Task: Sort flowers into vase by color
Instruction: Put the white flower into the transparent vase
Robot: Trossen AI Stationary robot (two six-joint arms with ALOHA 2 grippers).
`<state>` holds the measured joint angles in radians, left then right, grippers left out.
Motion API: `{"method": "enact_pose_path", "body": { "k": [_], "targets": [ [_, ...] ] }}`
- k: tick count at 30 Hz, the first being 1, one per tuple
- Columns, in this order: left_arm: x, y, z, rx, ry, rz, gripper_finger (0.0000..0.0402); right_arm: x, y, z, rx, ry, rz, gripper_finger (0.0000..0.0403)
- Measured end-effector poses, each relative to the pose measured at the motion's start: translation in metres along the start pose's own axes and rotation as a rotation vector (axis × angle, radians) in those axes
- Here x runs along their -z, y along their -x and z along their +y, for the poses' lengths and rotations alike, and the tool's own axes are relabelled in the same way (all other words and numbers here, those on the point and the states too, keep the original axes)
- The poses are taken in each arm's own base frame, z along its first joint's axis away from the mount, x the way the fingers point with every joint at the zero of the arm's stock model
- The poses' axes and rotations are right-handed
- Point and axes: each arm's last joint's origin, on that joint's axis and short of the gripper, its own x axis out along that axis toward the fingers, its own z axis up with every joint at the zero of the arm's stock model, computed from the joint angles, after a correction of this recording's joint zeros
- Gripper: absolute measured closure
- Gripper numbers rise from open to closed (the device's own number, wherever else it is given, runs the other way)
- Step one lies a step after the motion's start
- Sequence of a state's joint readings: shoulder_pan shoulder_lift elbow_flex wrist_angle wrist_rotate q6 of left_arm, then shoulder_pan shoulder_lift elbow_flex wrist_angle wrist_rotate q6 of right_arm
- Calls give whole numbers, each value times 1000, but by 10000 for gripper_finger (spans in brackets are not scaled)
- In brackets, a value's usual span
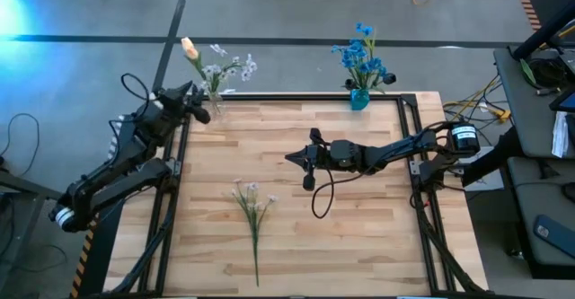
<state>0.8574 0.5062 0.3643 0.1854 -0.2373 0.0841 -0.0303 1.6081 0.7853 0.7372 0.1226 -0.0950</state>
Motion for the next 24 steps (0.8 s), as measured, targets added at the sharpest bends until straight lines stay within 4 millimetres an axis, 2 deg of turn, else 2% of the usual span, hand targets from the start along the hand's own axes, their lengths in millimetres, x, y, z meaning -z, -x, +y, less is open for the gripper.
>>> {"method": "enact_pose_path", "body": {
  "k": [7,12,18,24],
  "targets": [
    [10,18,-15,175,30,-40,214,4,0,3,-11,-11,58,390],
    [18,30,-28,311,51,-60,240,-2,-3,15,-42,-57,90,390],
    [29,45,-47,500,69,-35,285,-4,1,42,-82,-89,144,390],
    [42,59,-63,524,50,7,337,14,-1,80,-70,-170,232,381]
  ]
}}
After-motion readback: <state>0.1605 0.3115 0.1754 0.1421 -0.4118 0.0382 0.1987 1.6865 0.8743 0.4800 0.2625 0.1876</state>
